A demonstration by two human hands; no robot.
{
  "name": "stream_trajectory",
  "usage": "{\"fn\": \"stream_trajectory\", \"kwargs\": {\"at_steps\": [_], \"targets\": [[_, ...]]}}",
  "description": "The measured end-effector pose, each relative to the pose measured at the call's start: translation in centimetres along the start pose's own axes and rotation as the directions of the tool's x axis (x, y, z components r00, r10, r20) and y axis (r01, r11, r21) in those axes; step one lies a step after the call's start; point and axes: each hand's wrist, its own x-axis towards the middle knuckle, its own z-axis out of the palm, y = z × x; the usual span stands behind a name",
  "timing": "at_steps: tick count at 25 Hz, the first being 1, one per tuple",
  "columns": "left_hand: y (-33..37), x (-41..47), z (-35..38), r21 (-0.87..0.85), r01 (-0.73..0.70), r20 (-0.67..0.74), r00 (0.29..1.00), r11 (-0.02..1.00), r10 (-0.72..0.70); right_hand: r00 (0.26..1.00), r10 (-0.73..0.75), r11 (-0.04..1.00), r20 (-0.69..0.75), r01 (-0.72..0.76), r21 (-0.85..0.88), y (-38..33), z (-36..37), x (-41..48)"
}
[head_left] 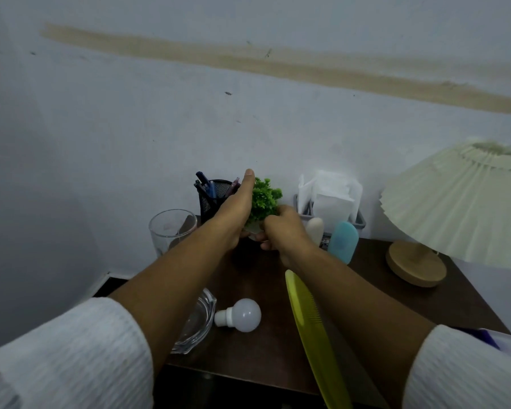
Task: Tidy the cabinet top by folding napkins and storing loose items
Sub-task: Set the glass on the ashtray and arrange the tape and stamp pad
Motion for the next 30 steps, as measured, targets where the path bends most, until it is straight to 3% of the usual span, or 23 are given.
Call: {"fn": "stream_trajectory", "kwargs": {"at_steps": [9,18,22,25,27,30], "targets": [[-0.3,-0.1,-0.4,0.021,0.032,0.035,0.999,0.999,-0.032,0.995,0.057,0.998,0.076,-0.055,-0.024,0.3,0.3,-0.6],[0.0,-7.9,-1.7,0.065,-0.178,-0.01,0.984,0.982,0.179,0.998,-0.002,1.0,0.066,0.001,0.014,-0.8,-0.4,-6.0],[-0.2,-13.4,-4.7,0.015,-0.328,-0.127,0.936,0.945,0.327,0.997,-0.011,0.997,0.075,0.017,-0.079,-0.4,-0.2,-8.1],[-1.4,-15.0,-8.4,0.014,-0.452,-0.351,0.833,0.892,0.427,0.983,-0.114,0.961,0.144,0.146,-0.235,-0.5,1.0,-8.8],[-2.7,-15.1,-10.3,0.03,-0.443,-0.458,0.79,0.896,0.406,0.97,-0.16,0.942,0.183,0.205,-0.267,-1.1,2.3,-9.1],[-4.1,-14.0,-11.6,-0.018,-0.286,-0.413,0.875,0.958,0.253,0.952,-0.187,0.921,0.241,0.255,-0.294,-1.7,4.5,-8.6]]}}
